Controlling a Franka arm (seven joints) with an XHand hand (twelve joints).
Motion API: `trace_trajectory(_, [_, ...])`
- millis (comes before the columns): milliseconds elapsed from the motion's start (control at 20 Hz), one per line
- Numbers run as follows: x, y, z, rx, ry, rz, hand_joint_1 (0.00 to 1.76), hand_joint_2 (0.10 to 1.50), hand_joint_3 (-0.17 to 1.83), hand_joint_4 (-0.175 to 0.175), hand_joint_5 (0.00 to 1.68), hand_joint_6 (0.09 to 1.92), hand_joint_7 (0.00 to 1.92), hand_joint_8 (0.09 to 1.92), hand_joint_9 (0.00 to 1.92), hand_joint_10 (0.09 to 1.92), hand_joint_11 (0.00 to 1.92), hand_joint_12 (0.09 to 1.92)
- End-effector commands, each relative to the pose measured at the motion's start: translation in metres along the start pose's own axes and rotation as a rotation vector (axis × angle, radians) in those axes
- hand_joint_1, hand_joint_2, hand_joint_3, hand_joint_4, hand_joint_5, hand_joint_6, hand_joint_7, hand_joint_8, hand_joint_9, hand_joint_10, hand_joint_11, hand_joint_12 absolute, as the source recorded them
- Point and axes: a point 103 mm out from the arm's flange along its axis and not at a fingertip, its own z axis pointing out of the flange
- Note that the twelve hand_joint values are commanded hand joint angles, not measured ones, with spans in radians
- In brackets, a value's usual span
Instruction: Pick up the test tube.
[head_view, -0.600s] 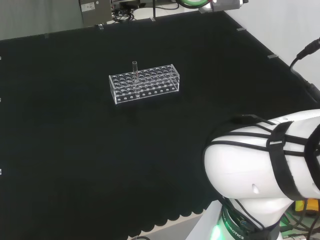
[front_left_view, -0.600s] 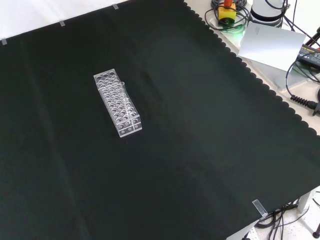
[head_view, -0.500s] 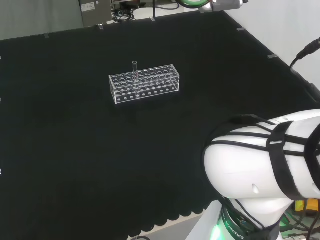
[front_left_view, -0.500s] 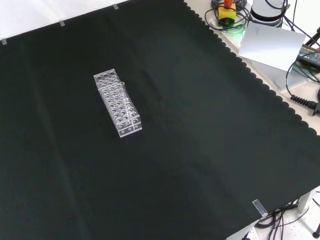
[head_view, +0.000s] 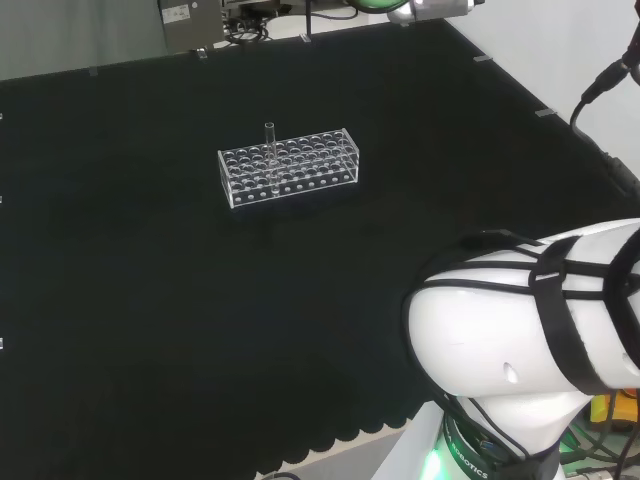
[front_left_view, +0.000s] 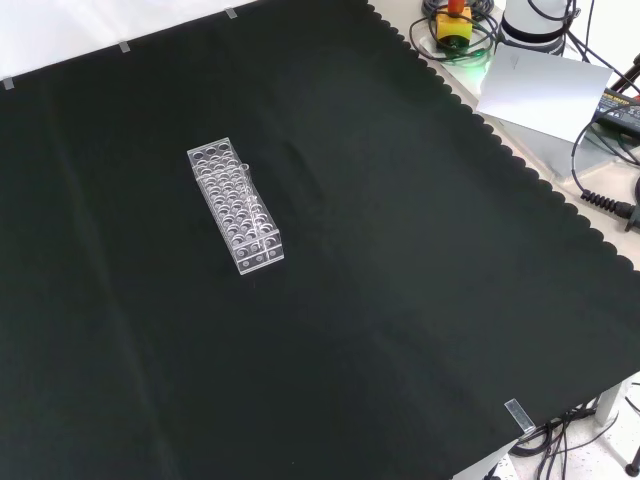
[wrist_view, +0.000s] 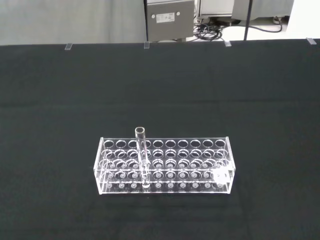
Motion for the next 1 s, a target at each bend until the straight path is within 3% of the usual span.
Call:
trace_trajectory(50, [0.016, 0.023, 0.010, 0.047, -0.012, -0.063, 0.42, 0.91, 0.28, -0.003, 0.00, 0.09, 0.00, 0.09, 0.00, 0.09, 0.00, 0.31])
trace_trajectory(550, [0.037, 0.087, 0.033, 0.133, -0.035, -0.128, 0.43, 0.95, 0.18, -0.008, 0.00, 0.09, 0.01, 0.09, 0.03, 0.09, 0.00, 0.53])
trace_trajectory(900, [0.047, 0.123, 0.061, 0.195, -0.064, -0.144, 0.44, 0.97, 0.15, -0.010, 0.00, 0.09, 0.04, 0.09, 0.03, 0.09, 0.00, 0.65])
trace_trajectory(1000, [0.050, 0.132, 0.070, 0.210, -0.052, -0.146, 0.44, 0.98, 0.13, -0.011, 0.00, 0.09, 0.04, 0.09, 0.01, 0.18, 0.00, 0.68])
